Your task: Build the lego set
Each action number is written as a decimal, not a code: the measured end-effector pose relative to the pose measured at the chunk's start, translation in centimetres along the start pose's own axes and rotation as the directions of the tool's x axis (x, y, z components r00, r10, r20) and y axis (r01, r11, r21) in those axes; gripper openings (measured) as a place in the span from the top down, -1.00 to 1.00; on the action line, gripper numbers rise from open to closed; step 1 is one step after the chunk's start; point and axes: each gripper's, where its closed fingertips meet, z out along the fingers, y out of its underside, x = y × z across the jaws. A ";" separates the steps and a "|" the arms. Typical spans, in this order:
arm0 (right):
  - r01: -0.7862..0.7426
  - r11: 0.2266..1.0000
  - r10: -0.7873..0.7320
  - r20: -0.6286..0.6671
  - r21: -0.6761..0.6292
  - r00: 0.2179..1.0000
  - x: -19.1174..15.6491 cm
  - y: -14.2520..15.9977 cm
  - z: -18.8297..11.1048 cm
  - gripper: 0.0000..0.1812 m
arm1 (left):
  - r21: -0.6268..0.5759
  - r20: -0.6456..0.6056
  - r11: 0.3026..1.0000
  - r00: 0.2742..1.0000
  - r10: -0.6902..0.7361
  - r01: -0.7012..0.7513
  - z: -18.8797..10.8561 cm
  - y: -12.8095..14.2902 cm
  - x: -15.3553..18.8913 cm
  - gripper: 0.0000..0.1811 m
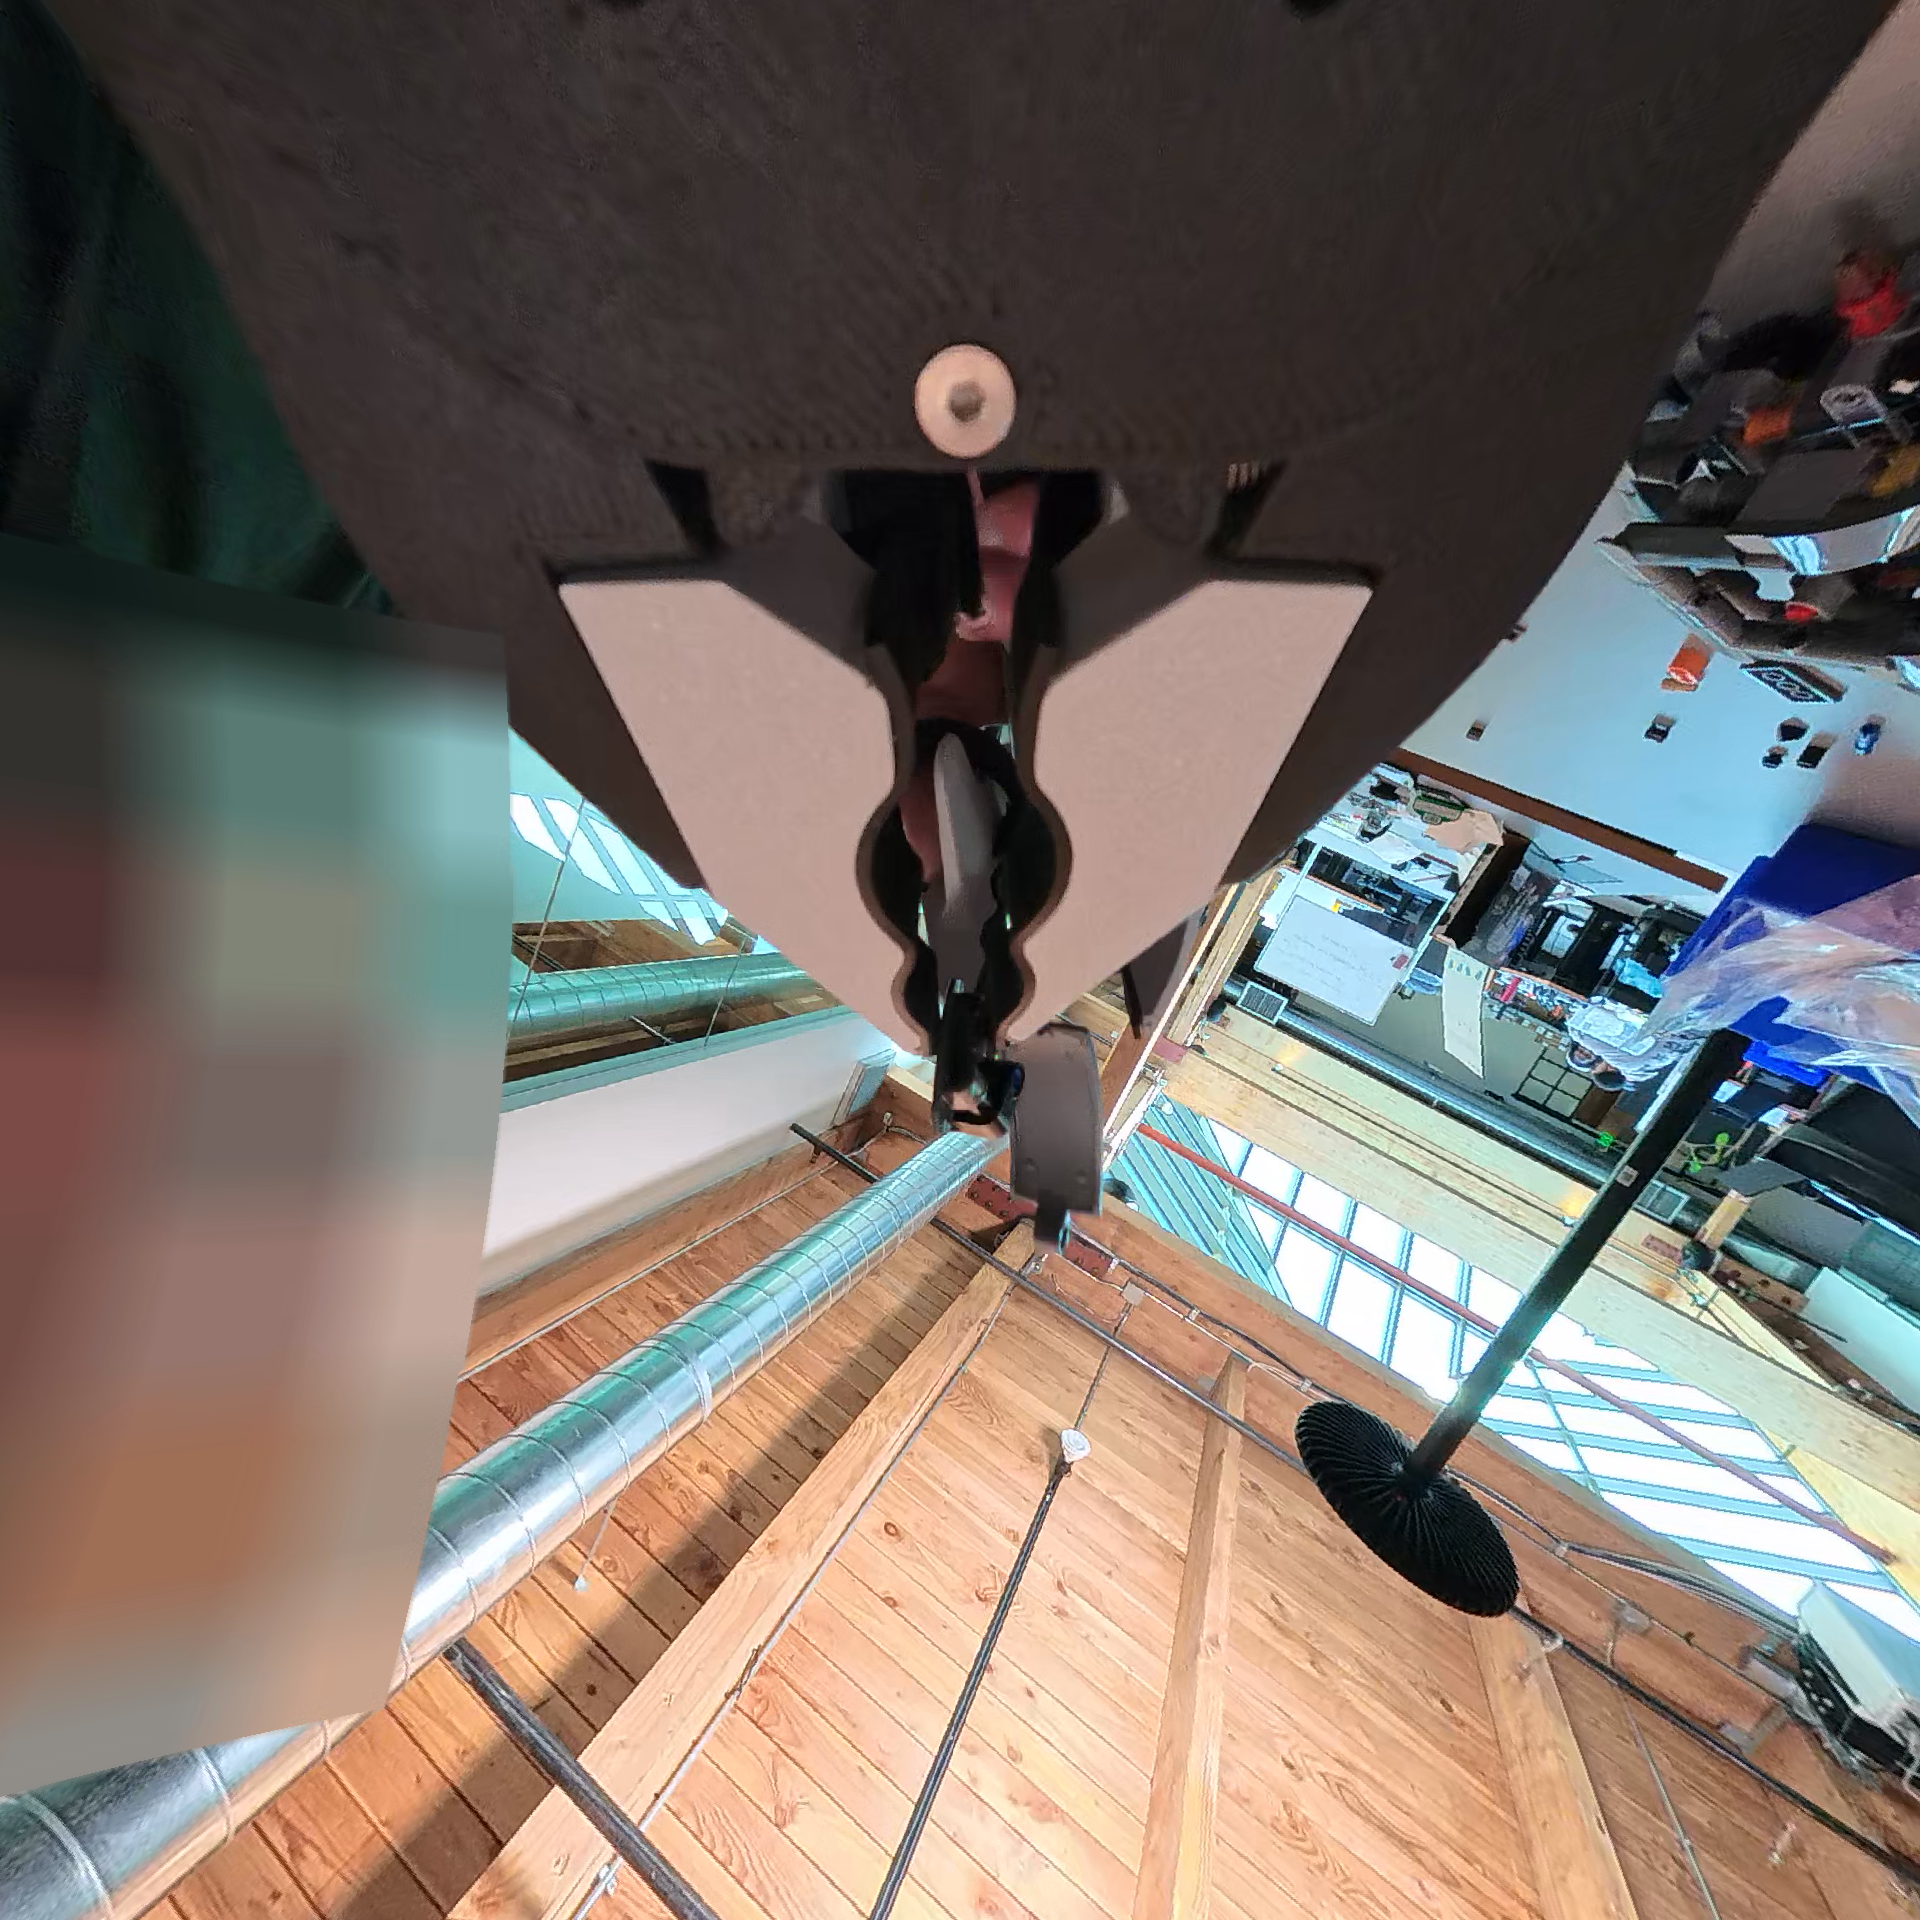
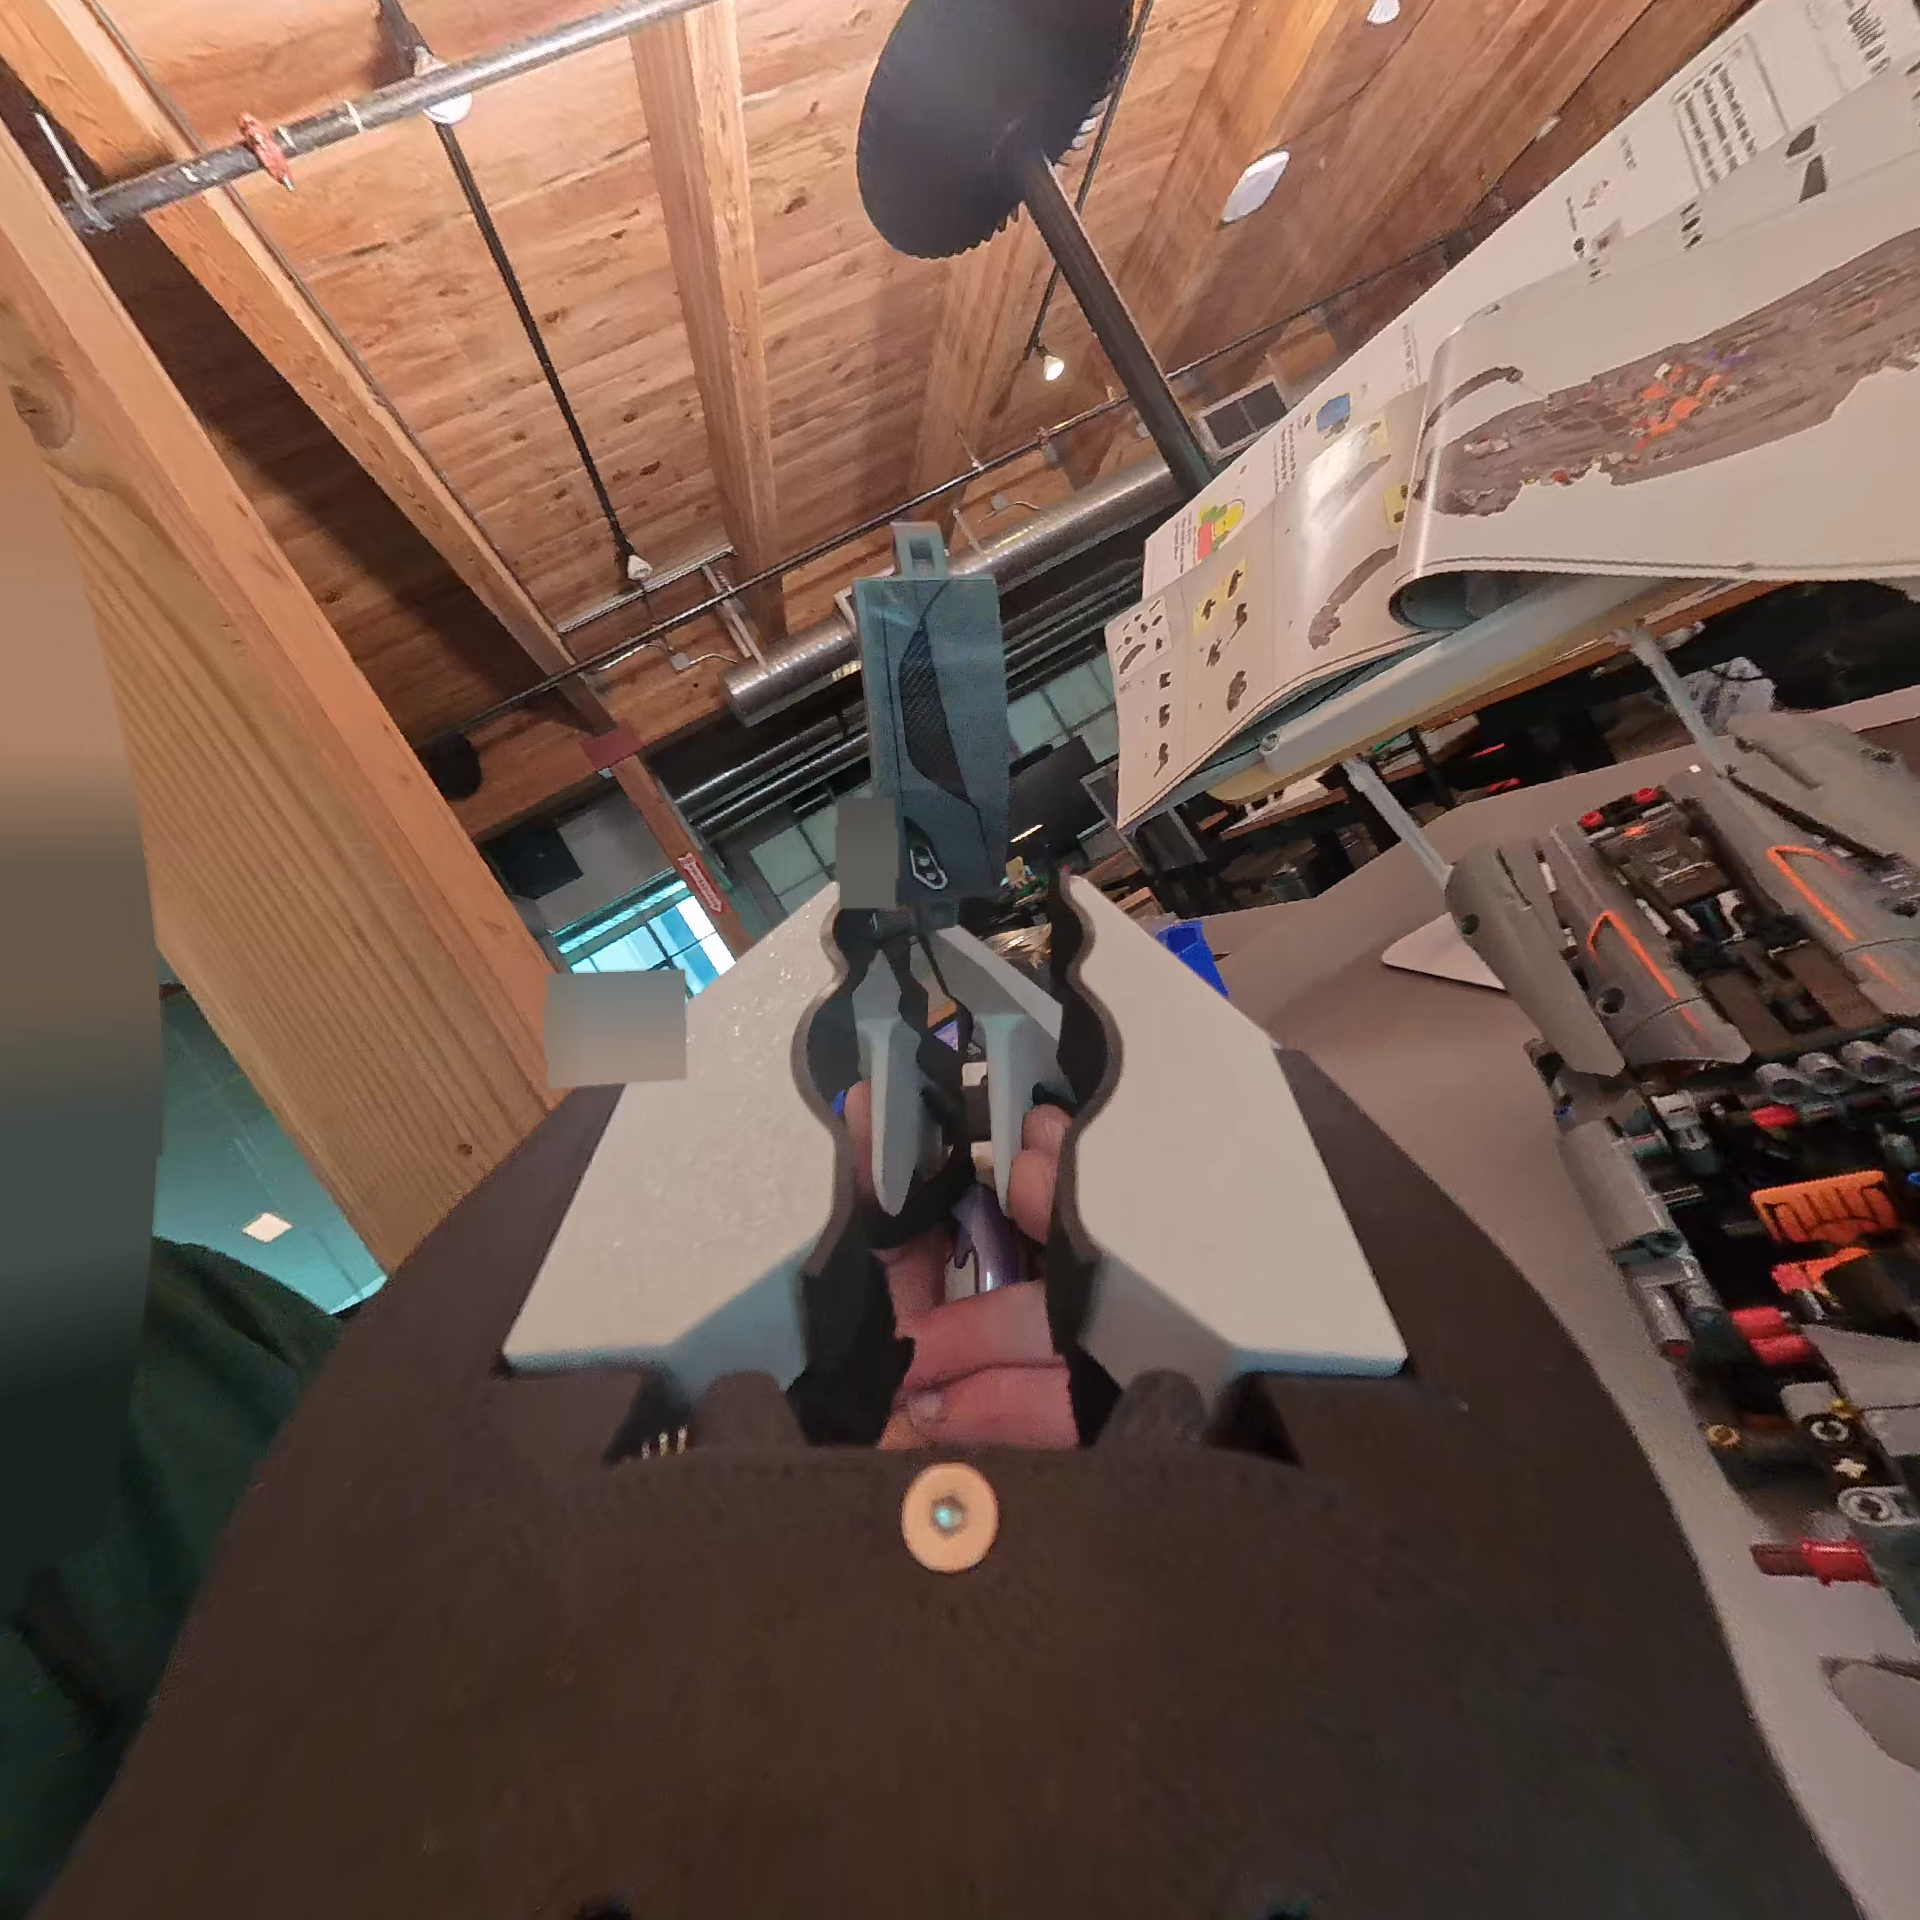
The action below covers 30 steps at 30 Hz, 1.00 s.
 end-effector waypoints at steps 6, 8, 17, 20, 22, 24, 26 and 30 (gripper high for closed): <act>-0.023 1.000 0.024 0.036 -0.019 0.999 -0.3 0.9 0.0 0.63 | 0.004 0.019 0.999 0.999 0.040 -0.040 0.3 -0.3 0.0 0.93; -0.033 0.999 0.034 0.050 -0.024 0.998 -0.5 1.1 0.2 0.63 | -0.004 0.032 0.998 0.998 0.056 -0.056 0.4 -0.3 -0.1 0.93; -0.123 0.992 0.124 0.137 -0.017 0.983 -1.0 1.3 0.8 0.84 | -0.026 0.065 0.990 0.988 0.137 -0.135 0.8 0.5 -0.3 0.93; -0.107 0.994 0.110 0.143 -0.028 0.984 -1.0 1.5 0.6 0.95 | -0.041 0.087 0.990 0.987 0.137 -0.134 0.5 0.7 -0.8 0.95; -0.084 0.995 0.089 0.130 -0.046 0.988 -0.9 1.7 0.3 0.95 | -0.067 0.093 0.988 0.985 0.142 -0.136 0.5 0.9 -0.9 0.95; -0.071 0.995 0.080 0.119 -0.072 0.990 -0.9 1.9 0.0 0.96 | -0.094 0.106 0.985 0.982 0.155 -0.145 0.4 1.2 -0.9 0.96; -0.069 0.993 0.079 0.112 -0.095 0.991 -0.8 2.1 -0.4 0.96 | -0.124 0.112 0.982 0.982 0.153 -0.139 0.4 1.5 -0.9 0.96; -0.083 0.985 0.096 0.083 -0.150 0.992 -0.4 2.9 -1.3 0.96 | -0.180 0.137 0.977 0.981 0.140 -0.114 -0.1 2.4 -1.3 0.95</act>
